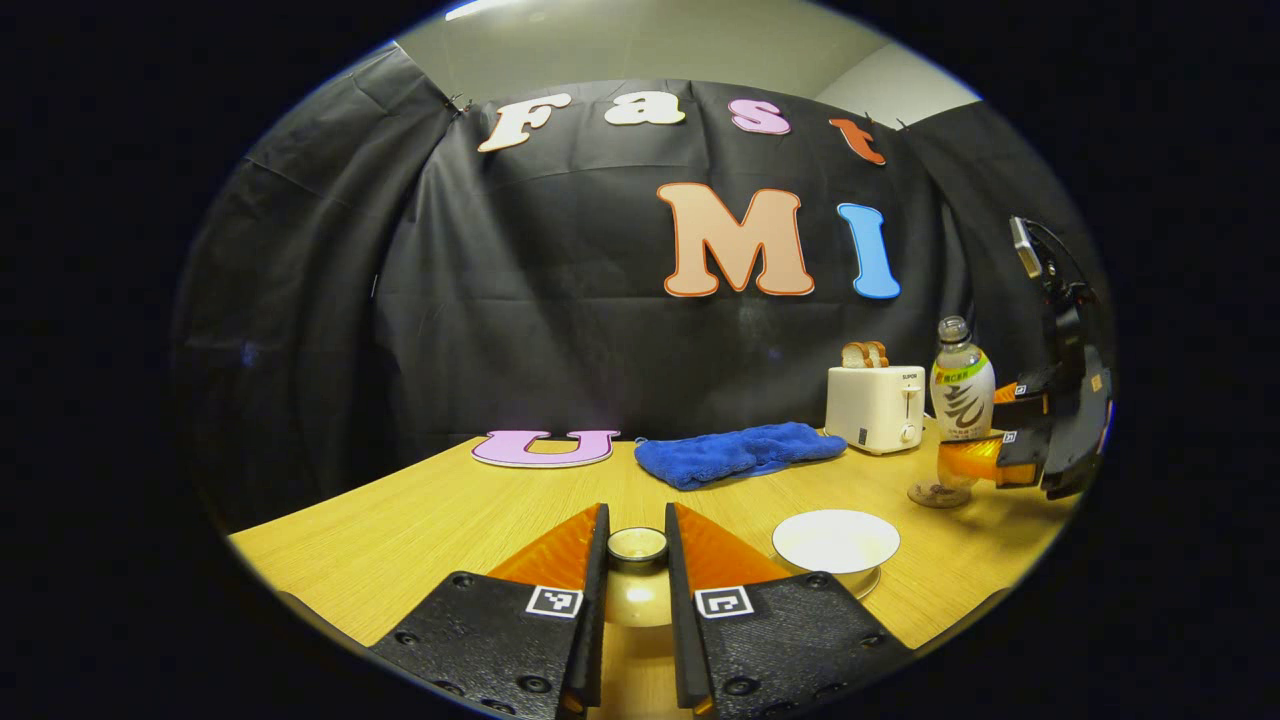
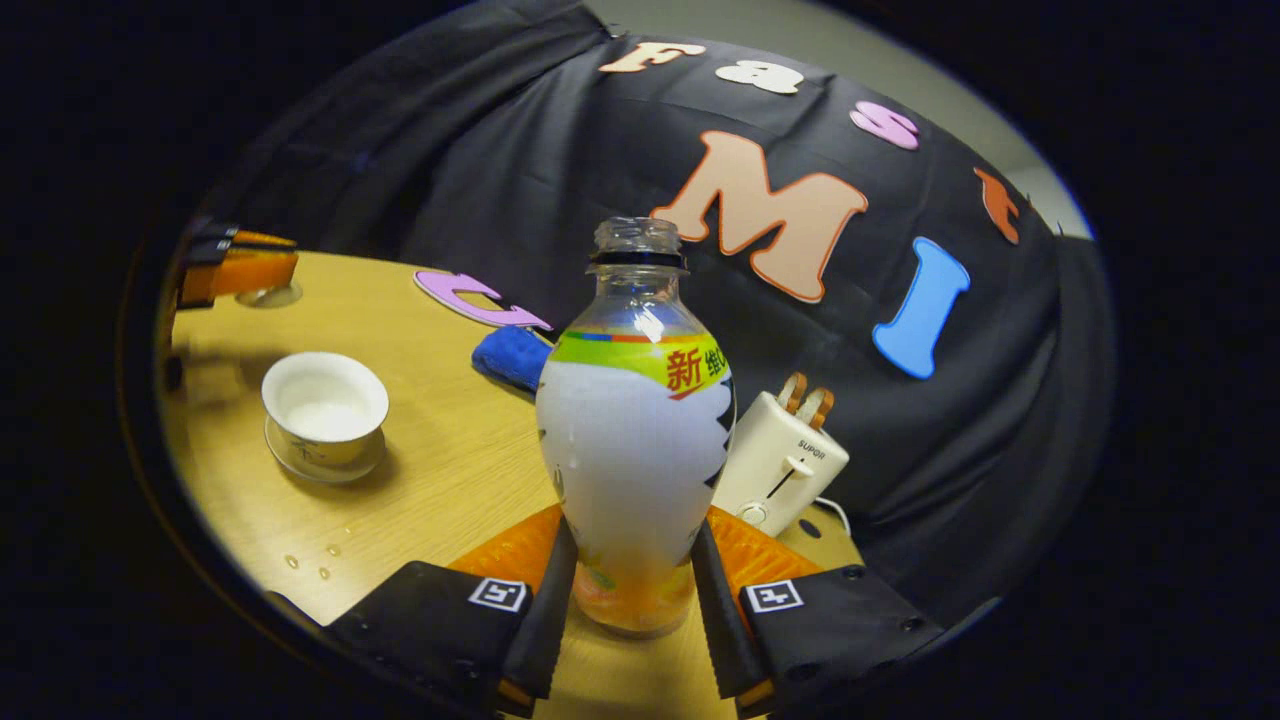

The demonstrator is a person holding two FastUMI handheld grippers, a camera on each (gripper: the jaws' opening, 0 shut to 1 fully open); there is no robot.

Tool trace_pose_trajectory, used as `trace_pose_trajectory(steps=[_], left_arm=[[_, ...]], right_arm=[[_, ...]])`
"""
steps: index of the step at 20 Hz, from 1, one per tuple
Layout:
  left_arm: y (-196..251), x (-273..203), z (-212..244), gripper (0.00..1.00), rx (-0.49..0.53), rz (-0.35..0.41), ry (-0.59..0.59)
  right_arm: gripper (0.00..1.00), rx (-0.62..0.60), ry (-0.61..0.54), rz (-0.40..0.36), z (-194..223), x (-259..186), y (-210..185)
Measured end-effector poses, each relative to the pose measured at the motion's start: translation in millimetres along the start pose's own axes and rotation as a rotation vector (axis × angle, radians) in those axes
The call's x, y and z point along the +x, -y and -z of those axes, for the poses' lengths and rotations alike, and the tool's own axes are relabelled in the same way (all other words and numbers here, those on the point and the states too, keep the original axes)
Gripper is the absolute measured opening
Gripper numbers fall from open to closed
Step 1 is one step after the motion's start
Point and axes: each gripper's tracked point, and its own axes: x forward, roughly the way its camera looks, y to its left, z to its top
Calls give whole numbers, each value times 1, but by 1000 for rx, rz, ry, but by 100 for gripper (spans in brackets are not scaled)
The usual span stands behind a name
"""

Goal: Open the teacup lid with one hand, grasp the water bottle and pour water into the teacup with the other hand; after pouring, place the water bottle on the coaster and then close the teacup lid.

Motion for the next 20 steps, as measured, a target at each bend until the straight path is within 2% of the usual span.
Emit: trace_pose_trajectory(steps=[2,3,7,13,14,19,20], left_arm=[[0,0,0,27,0,0,0],[0,0,0,27,0,0,0],[0,0,0,27,0,0,0],[0,0,0,27,0,0,-1],[0,0,0,26,0,0,-1],[0,0,-1,27,0,0,0],[0,-1,0,27,0,0,0]], right_arm=[[64,84,2,-19,4,1,6],[62,104,5,-15,5,2,9],[64,154,4,-1,12,7,16],[63,248,-47,0,34,27,20],[65,262,-61,-1,38,27,20],[64,314,-55,-14,39,27,23],[70,323,-51,-13,40,26,24]])
